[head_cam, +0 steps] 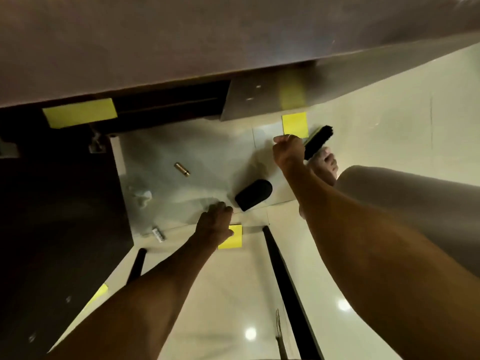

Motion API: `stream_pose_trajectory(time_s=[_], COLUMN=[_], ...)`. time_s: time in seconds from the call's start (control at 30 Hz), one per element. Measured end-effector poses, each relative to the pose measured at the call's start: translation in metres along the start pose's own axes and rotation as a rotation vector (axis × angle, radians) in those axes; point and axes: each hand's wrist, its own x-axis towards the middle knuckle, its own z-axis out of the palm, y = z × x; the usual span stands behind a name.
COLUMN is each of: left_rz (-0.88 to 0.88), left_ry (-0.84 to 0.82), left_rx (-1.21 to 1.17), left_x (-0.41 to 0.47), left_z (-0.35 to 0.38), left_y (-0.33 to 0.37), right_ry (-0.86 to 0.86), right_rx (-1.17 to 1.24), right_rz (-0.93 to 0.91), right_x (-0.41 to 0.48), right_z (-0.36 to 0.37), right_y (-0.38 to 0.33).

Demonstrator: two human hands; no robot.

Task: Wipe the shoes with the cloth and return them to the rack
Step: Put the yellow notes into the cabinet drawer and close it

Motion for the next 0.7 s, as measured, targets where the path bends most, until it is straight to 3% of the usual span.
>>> stream_pose_trajectory(time_s=[0.17,0.37,0.57,0.7], left_rz=[0.041,0.055,0.109,0.227], left_ry=[0.102,0.132,0.246,0.143], left_rx=[0.27,0.241,0.023,0.036], left_x=[-0.003,-0.002,0.002,0.012], left_z=[0.043,0.051,0.049,0.034], left_y=[-0.002,0.001,-0.001,-0.015], right_ry=[0.203,0.328,0.262,0.263], right_rx=[-0.228,-0.55,-0.491,-0.445], right_rz=[-0.139,-0.171,-0.106,-0.066], right_x=[0.013,0.028,0.047,0.055], right_z=[0.009,0.012,0.015,0.016], right_y=[0.011,0.009,0.012,0.007])
